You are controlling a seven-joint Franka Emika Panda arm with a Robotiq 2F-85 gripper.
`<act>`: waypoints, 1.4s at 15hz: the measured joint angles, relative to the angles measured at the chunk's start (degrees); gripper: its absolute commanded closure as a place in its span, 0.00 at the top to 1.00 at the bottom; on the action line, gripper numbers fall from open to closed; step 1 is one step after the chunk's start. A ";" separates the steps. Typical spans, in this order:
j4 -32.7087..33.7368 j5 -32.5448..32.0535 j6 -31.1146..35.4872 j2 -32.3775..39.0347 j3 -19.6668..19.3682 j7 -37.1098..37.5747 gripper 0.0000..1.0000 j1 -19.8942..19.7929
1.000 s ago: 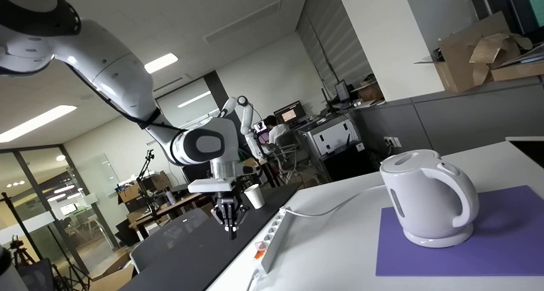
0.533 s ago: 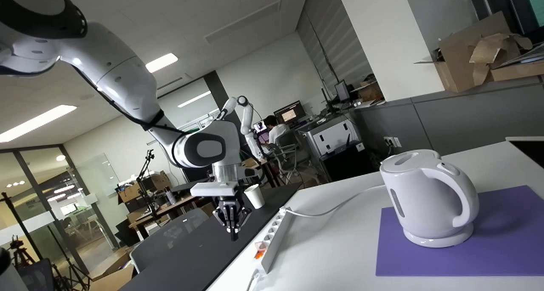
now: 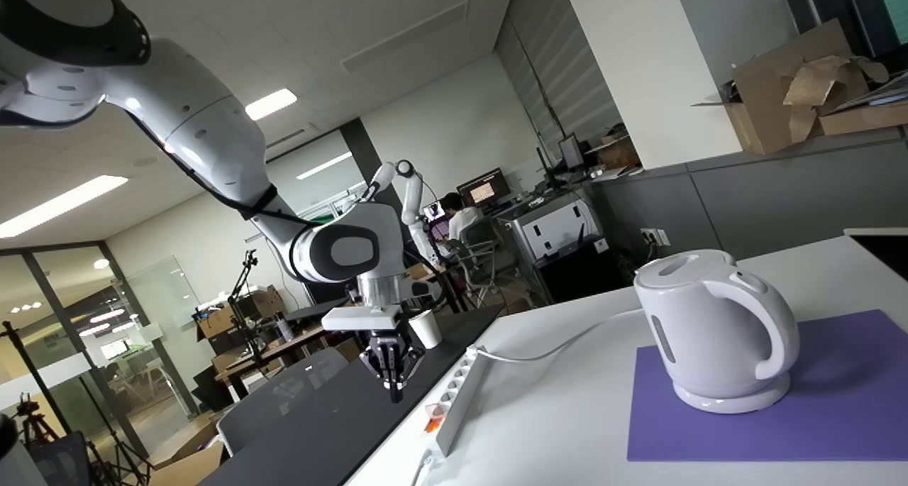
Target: Flick the first switch on the extension cord
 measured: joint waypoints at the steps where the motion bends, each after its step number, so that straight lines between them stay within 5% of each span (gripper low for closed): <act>1: 0.00 0.00 0.00 0.00 0.00 0.00 0.01 0.00; 7: -0.33 -0.12 1.67 0.63 0.10 -0.01 0.00 0.01; 21: -0.97 -0.38 19.10 9.43 4.76 -0.01 0.00 -3.94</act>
